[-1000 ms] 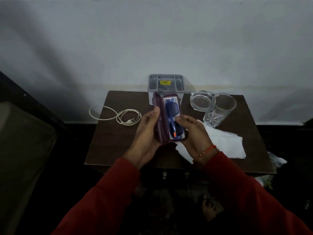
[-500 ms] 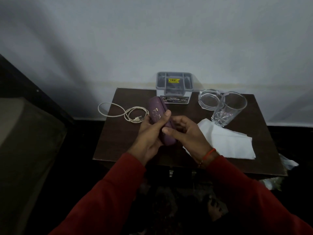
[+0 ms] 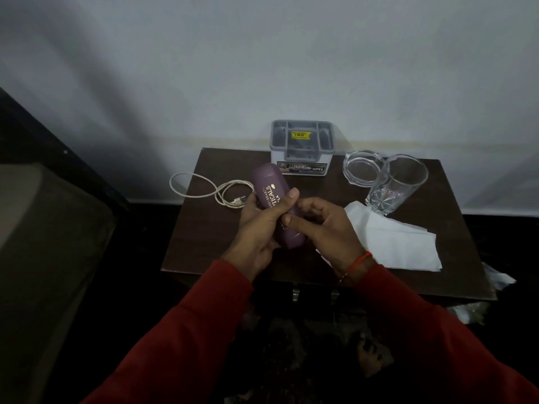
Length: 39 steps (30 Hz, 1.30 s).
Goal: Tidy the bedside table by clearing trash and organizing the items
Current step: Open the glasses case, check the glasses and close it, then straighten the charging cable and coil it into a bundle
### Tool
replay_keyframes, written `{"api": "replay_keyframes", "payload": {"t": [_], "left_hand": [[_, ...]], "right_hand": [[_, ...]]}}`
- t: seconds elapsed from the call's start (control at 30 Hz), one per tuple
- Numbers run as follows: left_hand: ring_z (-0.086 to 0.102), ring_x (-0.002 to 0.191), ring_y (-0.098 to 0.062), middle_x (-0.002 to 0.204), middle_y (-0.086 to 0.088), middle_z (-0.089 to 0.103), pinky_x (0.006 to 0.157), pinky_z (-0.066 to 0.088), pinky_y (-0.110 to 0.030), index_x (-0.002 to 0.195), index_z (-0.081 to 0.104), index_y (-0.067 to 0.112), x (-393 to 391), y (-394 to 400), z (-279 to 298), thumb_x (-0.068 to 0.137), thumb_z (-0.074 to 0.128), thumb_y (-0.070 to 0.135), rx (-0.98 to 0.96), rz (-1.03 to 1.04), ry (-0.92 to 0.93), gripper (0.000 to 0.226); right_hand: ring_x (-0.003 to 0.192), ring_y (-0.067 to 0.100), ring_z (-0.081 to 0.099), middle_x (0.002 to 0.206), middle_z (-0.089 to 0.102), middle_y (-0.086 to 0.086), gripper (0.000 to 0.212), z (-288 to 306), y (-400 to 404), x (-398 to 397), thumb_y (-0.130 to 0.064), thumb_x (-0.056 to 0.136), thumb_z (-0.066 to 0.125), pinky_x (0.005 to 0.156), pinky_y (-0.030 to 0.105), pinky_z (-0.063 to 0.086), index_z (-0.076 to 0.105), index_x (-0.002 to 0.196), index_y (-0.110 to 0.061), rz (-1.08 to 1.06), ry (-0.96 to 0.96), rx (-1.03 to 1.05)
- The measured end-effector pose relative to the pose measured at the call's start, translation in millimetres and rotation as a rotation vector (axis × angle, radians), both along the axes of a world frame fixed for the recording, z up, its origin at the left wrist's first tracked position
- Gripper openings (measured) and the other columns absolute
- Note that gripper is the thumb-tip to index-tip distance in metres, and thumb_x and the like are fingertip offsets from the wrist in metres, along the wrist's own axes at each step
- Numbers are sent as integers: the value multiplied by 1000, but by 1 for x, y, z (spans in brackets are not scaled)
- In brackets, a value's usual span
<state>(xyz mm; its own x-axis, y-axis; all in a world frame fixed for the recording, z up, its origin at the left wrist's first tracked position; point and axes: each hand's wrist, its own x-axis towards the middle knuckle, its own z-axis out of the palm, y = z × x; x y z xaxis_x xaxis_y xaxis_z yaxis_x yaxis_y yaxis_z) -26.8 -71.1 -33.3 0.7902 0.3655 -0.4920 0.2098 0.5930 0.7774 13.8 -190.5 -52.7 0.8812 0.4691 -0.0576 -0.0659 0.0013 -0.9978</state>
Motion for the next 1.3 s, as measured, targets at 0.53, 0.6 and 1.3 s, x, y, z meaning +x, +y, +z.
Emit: {"api": "replay_keyframes", "payload": {"t": [0.53, 0.6, 1.3], "left_hand": [[70, 103, -31, 121, -15, 69, 86, 59, -56, 132, 51, 10, 8, 11, -5, 100, 60, 37, -12, 165, 41, 43], [70, 105, -28, 130, -15, 68, 83, 59, -47, 140, 48, 11, 7, 15, -7, 102, 54, 42, -9, 147, 48, 48], [67, 95, -21, 97, 2, 71, 82, 56, -38, 94, 68, 27, -6, 65, 5, 96, 61, 44, 1080, -169, 307, 18]], "right_hand": [[81, 18, 64, 108, 69, 9, 40, 5, -5, 12, -17, 87, 74, 65, 31, 51, 60, 125, -13, -33, 194, -156], [67, 20, 64, 102, 69, 9, 39, 7, -7, 15, -15, 88, 73, 59, 31, 53, 59, 124, -11, -4, 312, -92], [71, 22, 66, 123, 63, 28, 37, -22, -9, 71, -4, 97, 59, 65, 27, 63, 51, 132, 5, -470, 239, -48]]}}
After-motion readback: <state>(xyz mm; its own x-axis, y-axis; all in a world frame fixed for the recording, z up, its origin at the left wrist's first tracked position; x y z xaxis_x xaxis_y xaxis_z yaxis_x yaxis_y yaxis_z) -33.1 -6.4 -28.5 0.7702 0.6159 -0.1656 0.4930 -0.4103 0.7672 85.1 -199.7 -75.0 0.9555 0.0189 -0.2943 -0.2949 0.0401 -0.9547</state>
